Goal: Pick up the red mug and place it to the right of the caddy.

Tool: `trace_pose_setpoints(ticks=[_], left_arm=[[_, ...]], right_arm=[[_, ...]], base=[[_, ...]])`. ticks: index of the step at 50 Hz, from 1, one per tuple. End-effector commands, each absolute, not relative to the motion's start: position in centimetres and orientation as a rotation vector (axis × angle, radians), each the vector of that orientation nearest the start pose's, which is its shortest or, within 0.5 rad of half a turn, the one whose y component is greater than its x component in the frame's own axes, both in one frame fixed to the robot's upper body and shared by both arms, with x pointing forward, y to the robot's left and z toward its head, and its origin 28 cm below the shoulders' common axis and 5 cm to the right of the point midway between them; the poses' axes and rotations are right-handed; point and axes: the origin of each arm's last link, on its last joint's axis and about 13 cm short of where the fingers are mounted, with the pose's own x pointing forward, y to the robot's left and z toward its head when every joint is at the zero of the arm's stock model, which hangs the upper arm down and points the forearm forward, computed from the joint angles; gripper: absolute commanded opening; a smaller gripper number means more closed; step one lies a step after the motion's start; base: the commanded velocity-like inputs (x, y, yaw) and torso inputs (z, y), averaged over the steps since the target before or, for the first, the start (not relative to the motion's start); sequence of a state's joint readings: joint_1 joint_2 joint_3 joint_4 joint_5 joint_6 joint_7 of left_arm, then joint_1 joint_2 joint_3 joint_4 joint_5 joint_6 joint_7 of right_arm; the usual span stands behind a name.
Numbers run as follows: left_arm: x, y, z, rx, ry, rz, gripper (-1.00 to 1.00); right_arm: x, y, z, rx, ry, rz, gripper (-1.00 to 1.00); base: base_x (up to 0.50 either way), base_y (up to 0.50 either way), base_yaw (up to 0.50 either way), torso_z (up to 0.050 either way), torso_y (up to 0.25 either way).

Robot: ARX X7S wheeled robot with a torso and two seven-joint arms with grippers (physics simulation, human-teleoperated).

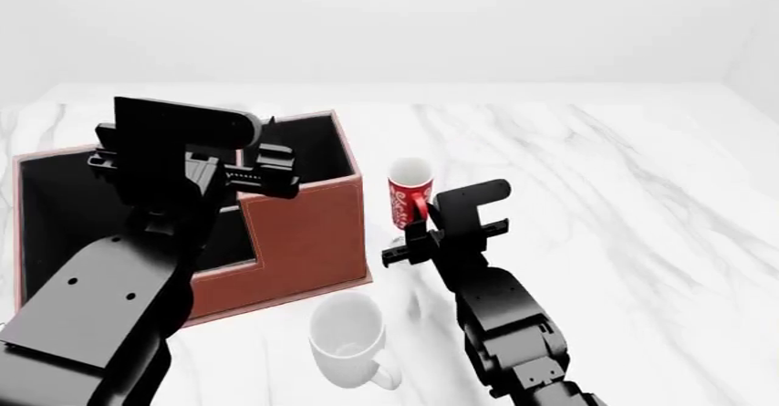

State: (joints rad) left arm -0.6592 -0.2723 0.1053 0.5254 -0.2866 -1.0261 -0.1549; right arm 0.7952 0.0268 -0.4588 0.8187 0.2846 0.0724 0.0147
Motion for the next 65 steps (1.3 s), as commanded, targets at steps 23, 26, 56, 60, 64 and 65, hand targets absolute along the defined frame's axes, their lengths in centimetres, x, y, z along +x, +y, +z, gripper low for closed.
trace_pose_setpoints(ticks=[23,26,56,60,64,65], left_arm=[[27.4,22.9,21.2,0.144,-0.123,-0.032,1.00],[27.4,22.9,21.2,0.144,-0.123,-0.032,1.00],[27.3,22.9,21.3,0.145,-0.125,-0.032,1.00],[27.3,22.9,21.3,0.145,-0.124,-0.032,1.00],[27.3,22.9,21.2,0.145,-0.123,-0.033,1.00],[27.3,22.9,21.2,0.145,-0.123,-0.033,1.00]], right_arm=[[36.0,-5.2,4.0,-0.084,0.215,0.276,-1.00],[36.0,-5.2,3.9,-0.084,0.220,0.277,-1.00],[36.1,-5.2,3.8,-0.085,0.230,0.270,1.00],[36.1,-5.2,3.9,-0.087,0.228,0.270,1.00],[36.1,-5.2,3.9,-0.085,0.227,0.270,1.00],[36.1,-5.2,3.9,-0.085,0.228,0.270,1.00]], base=[[0.00,0.00,0.00,0.000,0.001],[0.00,0.00,0.00,0.000,0.000],[0.00,0.00,0.00,0.000,0.000],[0.00,0.00,0.00,0.000,0.000],[0.00,0.00,0.00,0.000,0.000],[0.00,0.00,0.00,0.000,0.000]])
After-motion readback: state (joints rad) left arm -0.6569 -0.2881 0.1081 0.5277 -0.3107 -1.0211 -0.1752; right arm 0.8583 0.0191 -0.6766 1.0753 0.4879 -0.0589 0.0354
